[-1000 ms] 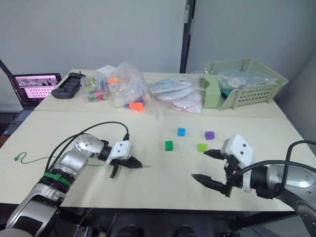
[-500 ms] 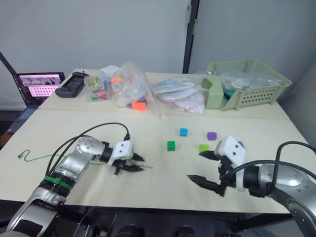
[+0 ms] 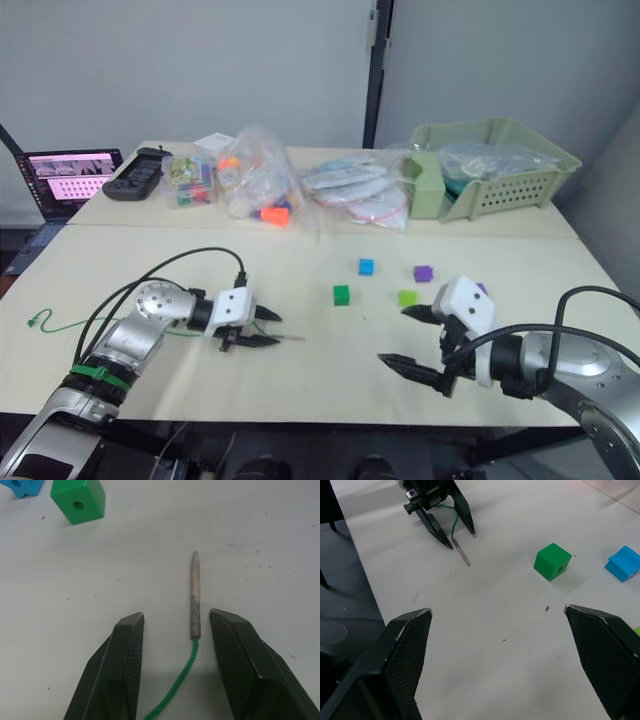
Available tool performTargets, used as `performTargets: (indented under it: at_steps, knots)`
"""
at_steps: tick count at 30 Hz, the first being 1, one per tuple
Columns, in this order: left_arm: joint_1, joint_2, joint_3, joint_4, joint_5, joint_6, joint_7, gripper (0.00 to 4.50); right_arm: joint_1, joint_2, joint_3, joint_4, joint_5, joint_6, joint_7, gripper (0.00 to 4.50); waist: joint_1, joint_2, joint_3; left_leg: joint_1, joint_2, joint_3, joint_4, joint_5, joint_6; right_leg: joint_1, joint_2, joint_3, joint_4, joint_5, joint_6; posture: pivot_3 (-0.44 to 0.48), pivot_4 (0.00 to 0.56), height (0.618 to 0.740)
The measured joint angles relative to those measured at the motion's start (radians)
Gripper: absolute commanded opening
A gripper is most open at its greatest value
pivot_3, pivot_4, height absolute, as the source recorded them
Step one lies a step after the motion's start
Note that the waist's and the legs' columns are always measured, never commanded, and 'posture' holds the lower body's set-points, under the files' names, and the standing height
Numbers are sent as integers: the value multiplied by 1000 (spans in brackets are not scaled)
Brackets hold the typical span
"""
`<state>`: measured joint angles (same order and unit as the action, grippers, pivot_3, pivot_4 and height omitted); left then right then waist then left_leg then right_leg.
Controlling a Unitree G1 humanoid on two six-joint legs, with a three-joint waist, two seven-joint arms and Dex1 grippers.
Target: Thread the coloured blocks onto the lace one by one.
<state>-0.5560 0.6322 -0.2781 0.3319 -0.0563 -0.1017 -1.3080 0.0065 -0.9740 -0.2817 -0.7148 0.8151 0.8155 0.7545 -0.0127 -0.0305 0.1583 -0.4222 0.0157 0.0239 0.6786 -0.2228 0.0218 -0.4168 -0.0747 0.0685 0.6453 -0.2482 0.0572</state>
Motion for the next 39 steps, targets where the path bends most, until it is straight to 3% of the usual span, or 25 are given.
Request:
performTargets:
  at_steps: [4,5,25,33,39]
  knots:
    - [13,3,-5,-20,-9,16,-29,173,-3,0,5,9,-9,0,0,4500,0,0,0,0,0,0,0,0,0,0,0,0,0,0,0,0,150,734]
    - [13,3,-5,-22,-9,17,-31,19,-5,0,8,10,-9,0,0,4500,0,0,0,0,0,0,0,0,0,0,0,0,0,0,0,0,150,734]
    - [5,-10,1,-46,-40,131,-39,19,-28,20,14,15,-4,33,-46,4500,5,0,0,-2,-1,0,1,0,0,-1,-1,0,0,0,0,0,150,734]
    - [6,-65,12,-59,-63,168,8,2637,-27,21,14,16,-6,33,-46,4500,9,0,0,-2,-1,0,1,0,0,-2,-1,0,0,0,0,0,150,734]
    - [31,-67,40,-78,-91,140,3,2637,-27,26,14,17,-7,33,-44,4500,9,0,0,-2,-1,0,1,0,0,-2,-1,0,0,0,0,0,150,734]
